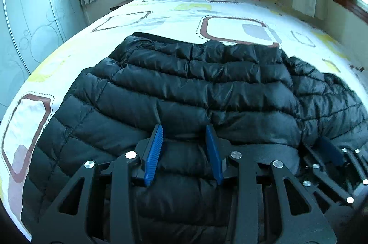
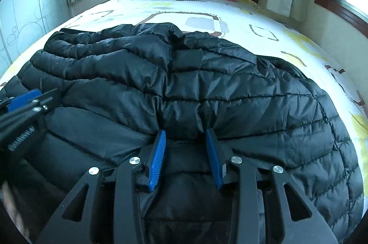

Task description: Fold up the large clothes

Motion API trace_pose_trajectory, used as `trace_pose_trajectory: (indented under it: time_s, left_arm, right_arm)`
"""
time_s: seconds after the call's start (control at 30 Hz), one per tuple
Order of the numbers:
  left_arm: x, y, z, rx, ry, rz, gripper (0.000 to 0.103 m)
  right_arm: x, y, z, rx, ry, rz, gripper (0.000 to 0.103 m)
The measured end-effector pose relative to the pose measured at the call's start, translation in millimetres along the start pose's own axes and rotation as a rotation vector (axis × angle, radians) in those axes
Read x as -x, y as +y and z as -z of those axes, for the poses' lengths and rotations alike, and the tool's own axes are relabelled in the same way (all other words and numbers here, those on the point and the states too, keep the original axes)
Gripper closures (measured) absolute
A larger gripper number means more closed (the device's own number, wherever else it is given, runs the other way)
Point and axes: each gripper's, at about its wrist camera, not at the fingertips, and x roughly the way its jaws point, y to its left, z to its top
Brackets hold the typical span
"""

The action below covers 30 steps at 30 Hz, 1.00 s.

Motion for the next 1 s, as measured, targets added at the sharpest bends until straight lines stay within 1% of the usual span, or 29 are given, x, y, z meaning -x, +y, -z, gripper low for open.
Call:
trace_pose_trajectory:
  time_s: [0.1, 0.17, 0.37, 0.47, 0.53, 0.63, 0.7, 0.8, 0.9, 0.93, 1.0]
  left_arm:
    - [8, 12, -2, 0.026, -0.004, 0.022, 0.063]
    - [13, 21, -4, 0.051, -0.008, 0.03, 0.059]
    - [22, 50, -4, 0.095, -0.018, -0.007, 0.058]
    - [30, 77, -6, 0.17, -0.02, -0.009, 0.05]
    - [34, 94, -7, 0.208, -0.024, -0.014, 0.05]
    - [36, 125, -11, 0.266, -0.032, -0.041, 0.05]
    - [34, 142, -11, 0.307, -0.018, -0.046, 0.05]
    - [28, 171, -8, 0.39, 0.012, -0.006, 0.049]
    - [16, 191, -2, 0.465, 0.068, 0.075, 0.048]
    - [14, 195, 2, 0.486, 0.078, 0.1, 0.043]
    - [10, 199, 7, 0.518, 0.09, 0.153, 0.041]
  right_arm:
    - [-1, 0, 0, 0.006, -0.005, 0.008, 0.066]
    - [-1, 2, 2, 0.008, -0.006, 0.01, 0.066]
    - [-4, 3, -1, 0.013, -0.01, 0.019, 0.066]
    - [-2, 6, 1, 0.012, -0.013, 0.021, 0.066]
    - [-2, 6, 1, 0.011, -0.013, 0.021, 0.066]
    - [-2, 6, 1, 0.011, -0.014, 0.021, 0.066]
    - [-2, 6, 1, 0.011, -0.014, 0.021, 0.066]
    - [-2, 6, 1, 0.011, -0.013, 0.021, 0.066]
    - [-2, 6, 1, 0.011, -0.014, 0.021, 0.066]
    - [-2, 6, 1, 0.012, -0.014, 0.022, 0.066]
    - [-2, 6, 1, 0.012, -0.014, 0.022, 0.066]
